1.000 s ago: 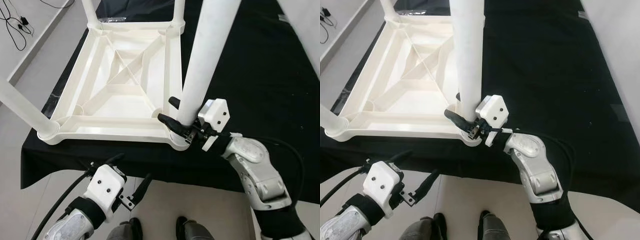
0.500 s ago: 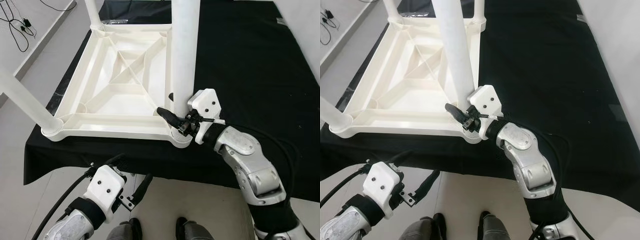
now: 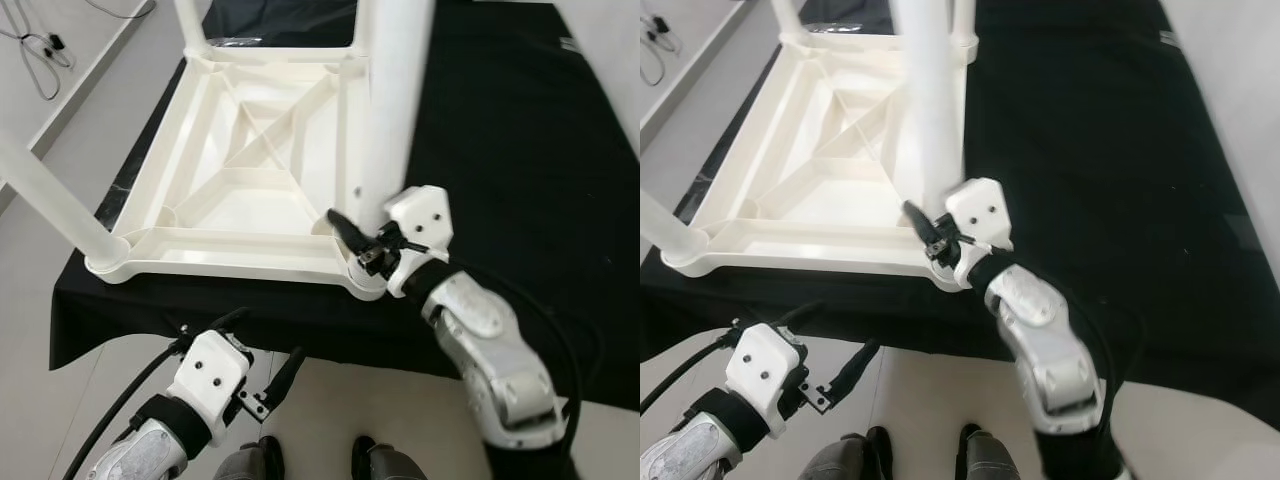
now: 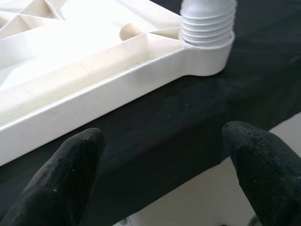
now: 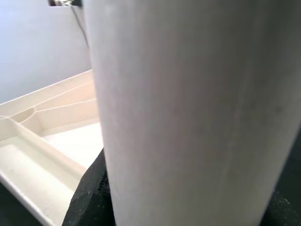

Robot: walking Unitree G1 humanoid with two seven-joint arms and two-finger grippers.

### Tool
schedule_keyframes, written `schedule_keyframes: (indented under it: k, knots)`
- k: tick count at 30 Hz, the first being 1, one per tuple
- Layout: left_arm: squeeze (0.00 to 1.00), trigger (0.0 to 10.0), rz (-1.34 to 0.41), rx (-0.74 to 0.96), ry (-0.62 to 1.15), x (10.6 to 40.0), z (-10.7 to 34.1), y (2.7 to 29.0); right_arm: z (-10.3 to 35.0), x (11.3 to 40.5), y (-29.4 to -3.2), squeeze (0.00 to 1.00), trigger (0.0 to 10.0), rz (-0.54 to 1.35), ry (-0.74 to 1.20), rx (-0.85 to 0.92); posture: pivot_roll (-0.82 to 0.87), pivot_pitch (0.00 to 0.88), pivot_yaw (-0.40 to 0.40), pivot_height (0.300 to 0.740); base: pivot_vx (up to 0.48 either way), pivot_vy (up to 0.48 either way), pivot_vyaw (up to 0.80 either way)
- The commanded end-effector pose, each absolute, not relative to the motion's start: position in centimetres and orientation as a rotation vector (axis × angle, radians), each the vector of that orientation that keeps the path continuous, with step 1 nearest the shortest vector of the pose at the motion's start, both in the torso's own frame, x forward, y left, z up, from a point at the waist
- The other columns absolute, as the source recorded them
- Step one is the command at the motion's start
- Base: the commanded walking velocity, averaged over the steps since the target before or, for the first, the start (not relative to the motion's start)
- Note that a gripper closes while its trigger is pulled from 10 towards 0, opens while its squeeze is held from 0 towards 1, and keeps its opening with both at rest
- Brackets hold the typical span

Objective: Building children table

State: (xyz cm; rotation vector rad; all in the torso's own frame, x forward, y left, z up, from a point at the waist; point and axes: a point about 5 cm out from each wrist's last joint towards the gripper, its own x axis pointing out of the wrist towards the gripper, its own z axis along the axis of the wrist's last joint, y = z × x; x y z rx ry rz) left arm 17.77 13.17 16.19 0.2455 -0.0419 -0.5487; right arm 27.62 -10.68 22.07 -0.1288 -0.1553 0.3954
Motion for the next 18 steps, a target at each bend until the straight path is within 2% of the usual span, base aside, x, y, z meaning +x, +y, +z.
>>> schedule_keyframes:
  k: [1,5,18]
  knots:
    - [0.00,10.0,-0.550,0.260,-0.029,17.5,15.9,13.3,15.9,27.3,-12.4,0.00,10.0,0.254,0.180,-0.156,0.03,0.291,0.011,0.740,0.000,0.000,0.00]
    - [0.00,10.0,-0.545,0.269,-0.031,17.6,15.9,13.4,15.9,26.2,-11.5,0.00,10.0,0.196,0.168,-0.136,0.04,0.287,0.010,0.740,0.000,0.000,0.00]
    - [0.00,10.0,-0.523,0.305,-0.054,18.3,16.2,13.8,16.9,26.0,-10.7,0.00,10.0,0.198,0.043,-0.081,0.03,0.272,0.023,0.740,0.000,0.000,0.00]
